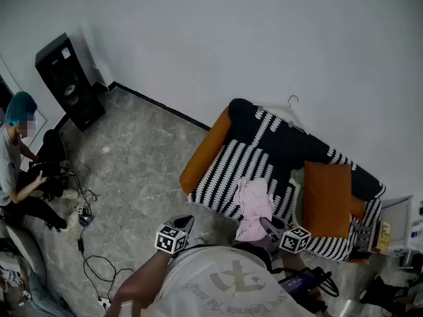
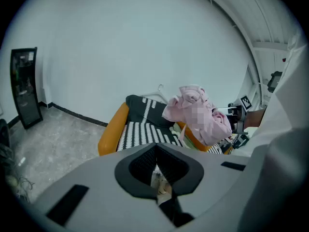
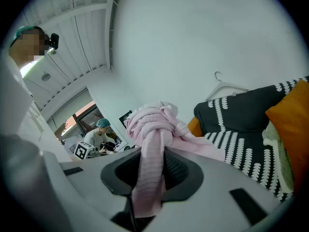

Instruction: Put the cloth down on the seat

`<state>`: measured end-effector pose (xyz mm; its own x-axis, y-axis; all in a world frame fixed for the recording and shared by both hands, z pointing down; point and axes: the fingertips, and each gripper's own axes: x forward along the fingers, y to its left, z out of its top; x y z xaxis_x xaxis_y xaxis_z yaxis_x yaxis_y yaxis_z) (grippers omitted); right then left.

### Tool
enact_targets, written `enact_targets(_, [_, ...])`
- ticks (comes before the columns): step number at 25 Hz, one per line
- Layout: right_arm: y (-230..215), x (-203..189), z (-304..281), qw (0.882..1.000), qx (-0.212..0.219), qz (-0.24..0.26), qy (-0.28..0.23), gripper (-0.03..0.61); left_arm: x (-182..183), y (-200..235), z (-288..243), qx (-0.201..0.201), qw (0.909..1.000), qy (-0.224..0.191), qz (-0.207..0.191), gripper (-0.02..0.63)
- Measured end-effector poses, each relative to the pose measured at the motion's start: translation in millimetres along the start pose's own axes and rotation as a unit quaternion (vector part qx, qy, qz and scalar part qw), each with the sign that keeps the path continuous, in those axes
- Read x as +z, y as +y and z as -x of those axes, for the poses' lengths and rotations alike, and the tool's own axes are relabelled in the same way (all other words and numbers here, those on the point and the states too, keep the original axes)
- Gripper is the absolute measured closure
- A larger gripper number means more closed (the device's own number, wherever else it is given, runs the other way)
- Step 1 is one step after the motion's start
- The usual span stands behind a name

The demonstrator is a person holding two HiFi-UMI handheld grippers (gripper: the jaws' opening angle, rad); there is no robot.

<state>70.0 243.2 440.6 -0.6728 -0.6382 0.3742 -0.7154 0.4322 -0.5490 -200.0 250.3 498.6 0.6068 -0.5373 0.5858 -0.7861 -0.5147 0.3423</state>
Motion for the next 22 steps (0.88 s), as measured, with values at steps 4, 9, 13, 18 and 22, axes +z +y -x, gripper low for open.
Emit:
enact_targets(4, [-1, 5, 0, 1.000, 0.008, -0.022, -0.019, 0.466, 5, -8, -7, -0.011, 0.9999, 0.000, -0.007, 0.601])
enact_targets(9, [1, 16, 2, 0.995, 0.033, -0.069, -0.062, 0.466, 17, -15, -16, -0.026, 0.9995, -0.005, -0.016, 0.601])
enact_targets(13, [0, 19, -4, 0.995, 0.026, -0.074, -0.065, 0.468, 19, -7, -14, -0.028, 0.9995, -0.008, -0.015, 0.601])
enact_targets(18, [-2, 14, -10, 0.996, 0.003, -0.072, -0.048, 0.471, 9, 5, -4, -0.017, 0.9998, -0.007, -0.004, 0.601])
enact_targets(22, [-6, 10, -17, 0.997, -0.012, -0.069, -0.033, 0.471, 6, 14, 2, -0.008, 0.9999, -0.004, 0.004, 0.601])
